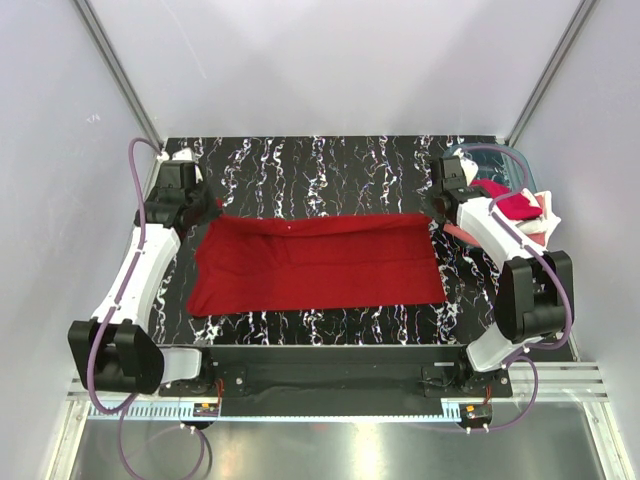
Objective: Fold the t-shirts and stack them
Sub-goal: Fold the tshirt
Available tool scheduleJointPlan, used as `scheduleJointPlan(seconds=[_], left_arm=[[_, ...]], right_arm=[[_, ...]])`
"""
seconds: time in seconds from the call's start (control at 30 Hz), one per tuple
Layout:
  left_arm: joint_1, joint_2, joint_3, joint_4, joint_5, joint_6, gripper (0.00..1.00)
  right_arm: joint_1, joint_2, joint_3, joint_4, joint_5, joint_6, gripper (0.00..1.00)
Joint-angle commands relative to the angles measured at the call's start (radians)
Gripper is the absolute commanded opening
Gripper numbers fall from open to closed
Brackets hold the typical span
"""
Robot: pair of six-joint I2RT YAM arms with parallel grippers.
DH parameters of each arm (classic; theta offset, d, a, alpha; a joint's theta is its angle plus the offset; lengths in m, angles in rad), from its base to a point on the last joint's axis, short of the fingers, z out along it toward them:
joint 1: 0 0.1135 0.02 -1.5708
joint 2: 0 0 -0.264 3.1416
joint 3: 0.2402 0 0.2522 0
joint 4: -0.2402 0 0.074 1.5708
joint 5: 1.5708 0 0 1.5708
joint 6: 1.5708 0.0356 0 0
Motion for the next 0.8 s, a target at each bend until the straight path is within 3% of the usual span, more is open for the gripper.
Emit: scheduleJointPlan(seconds=[0.0,0.77], left_arm=[[0.005,-0.055,-0.015,0.009,-0.022,0.018,0.00],[0.003,-0.271,-0.137,-0.090,-0.036,0.048,0.00]], right_arm=[[0.001,-0.053,-0.001,0.012,0.033,0.010,0.00],[-0.001,-0.026,-0.016,0.008,0.048,0.056,0.00]])
